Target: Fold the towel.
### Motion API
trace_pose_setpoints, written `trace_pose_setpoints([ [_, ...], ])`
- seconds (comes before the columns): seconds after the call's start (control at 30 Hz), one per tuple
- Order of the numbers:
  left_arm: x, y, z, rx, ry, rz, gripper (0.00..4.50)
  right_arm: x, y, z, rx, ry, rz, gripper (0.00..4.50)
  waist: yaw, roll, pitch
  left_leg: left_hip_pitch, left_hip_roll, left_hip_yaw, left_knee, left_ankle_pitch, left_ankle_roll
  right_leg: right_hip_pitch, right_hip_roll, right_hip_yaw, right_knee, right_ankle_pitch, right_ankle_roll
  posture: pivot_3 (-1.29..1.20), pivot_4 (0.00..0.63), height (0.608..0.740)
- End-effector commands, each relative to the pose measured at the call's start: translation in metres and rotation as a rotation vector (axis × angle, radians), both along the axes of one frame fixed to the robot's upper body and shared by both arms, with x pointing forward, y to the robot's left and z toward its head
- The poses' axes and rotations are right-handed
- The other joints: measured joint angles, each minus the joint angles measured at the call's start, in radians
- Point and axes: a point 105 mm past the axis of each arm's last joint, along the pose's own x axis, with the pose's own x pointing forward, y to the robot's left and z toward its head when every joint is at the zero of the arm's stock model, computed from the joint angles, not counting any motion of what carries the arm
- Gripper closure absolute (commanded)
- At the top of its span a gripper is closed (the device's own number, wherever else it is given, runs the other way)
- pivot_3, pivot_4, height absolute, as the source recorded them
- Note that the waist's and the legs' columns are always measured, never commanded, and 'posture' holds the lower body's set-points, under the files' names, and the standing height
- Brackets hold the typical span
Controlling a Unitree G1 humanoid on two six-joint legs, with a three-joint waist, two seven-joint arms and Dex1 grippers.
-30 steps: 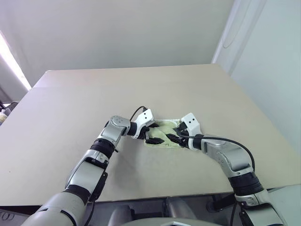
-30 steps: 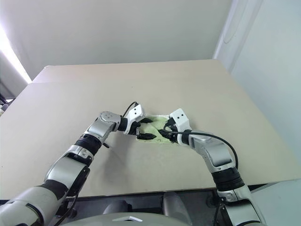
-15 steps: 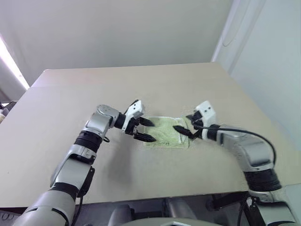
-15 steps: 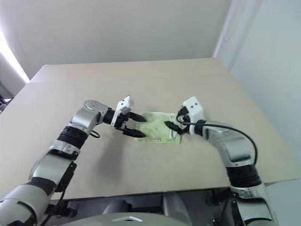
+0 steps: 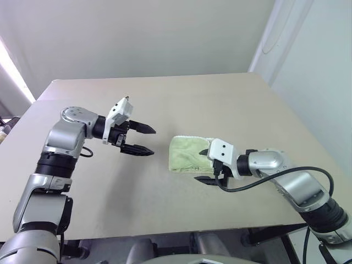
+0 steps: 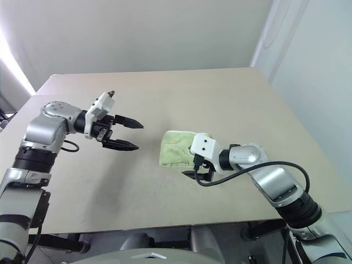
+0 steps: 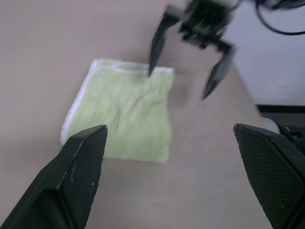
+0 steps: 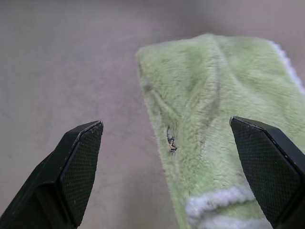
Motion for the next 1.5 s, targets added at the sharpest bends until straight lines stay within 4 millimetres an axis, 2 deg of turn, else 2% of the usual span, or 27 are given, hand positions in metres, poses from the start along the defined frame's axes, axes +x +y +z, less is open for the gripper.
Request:
trace_pose_setpoints([
  [0.03, -0.013, 0.002, 0.016, -0.004, -0.017, -0.030, 0.00, 0.011, 0.006, 0.007, 0.009, -0.083, 0.005, 0.03, 0.000, -0.001, 0.000, 0.000, 0.000, 0.000, 0.000, 0.000, 0.000, 0.000, 0.000, 0.000, 0.000, 0.000, 0.000, 0.00, 0.000, 0.712],
  [0.3, -0.020, 0.000, 0.012, 0.000, 0.013, -0.016, 0.00, 0.026, 0.005, -0.014, -0.105, -0.170, -0.029, 0.03, -0.001, -0.001, 0.000, 0.001, 0.000, 0.000, 0.000, 0.000, 0.000, 0.000, 0.000, 0.000, 0.000, 0.000, 0.000, 0.00, 0.000, 0.712],
  [0.57, -0.025, -0.005, 0.038, -0.074, 0.036, -0.034, 0.00, 0.035, -0.004, -0.027, -0.222, -0.287, -0.019, 0.03, -0.002, -0.001, 0.000, 0.001, 0.000, 0.000, 0.001, 0.000, 0.000, 0.001, 0.001, 0.000, 0.001, 0.000, 0.000, 0.00, 0.000, 0.712],
  [1.03, -0.015, 0.010, 0.007, -0.019, 0.030, 0.070, 0.00, 0.046, -0.005, -0.033, -0.272, -0.366, -0.027, 0.03, -0.004, -0.003, -0.001, 0.003, 0.000, -0.001, 0.002, 0.000, 0.000, 0.002, 0.001, 0.000, 0.002, 0.000, 0.000, 0.00, 0.000, 0.712],
  [1.13, -0.013, 0.013, -0.001, 0.008, 0.023, 0.085, 0.00, 0.046, 0.002, -0.030, -0.248, -0.377, -0.008, 0.92, -0.006, -0.003, -0.001, 0.003, 0.000, -0.001, 0.002, 0.000, 0.000, 0.002, 0.001, 0.000, 0.002, 0.000, 0.000, 0.00, 0.000, 0.712],
  [1.4, -0.008, 0.012, 0.004, -0.017, 0.013, 0.137, 0.00, 0.049, 0.014, -0.026, -0.170, -0.370, -0.051, 3.86, -0.004, -0.003, -0.001, 0.002, 0.000, -0.001, 0.001, 0.000, 0.000, 0.001, 0.001, 0.000, 0.002, 0.000, -0.001, 0.00, 0.000, 0.712],
  [1.47, -0.007, 0.011, 0.004, -0.017, 0.006, 0.145, 0.00, 0.052, 0.014, -0.024, -0.169, -0.376, -0.059, 4.48, -0.003, -0.003, -0.001, 0.002, 0.000, -0.001, 0.001, 0.000, 0.000, 0.001, 0.001, 0.000, 0.002, 0.000, -0.001, 0.00, 0.000, 0.712],
  [1.5, -0.006, 0.010, 0.005, -0.018, 0.003, 0.148, 0.00, 0.054, 0.013, -0.023, -0.167, -0.379, -0.066, 4.48, -0.003, -0.003, -0.001, 0.002, 0.000, -0.001, 0.001, 0.000, 0.000, 0.001, 0.001, 0.000, 0.002, 0.000, -0.001, 0.00, 0.000, 0.712],
])
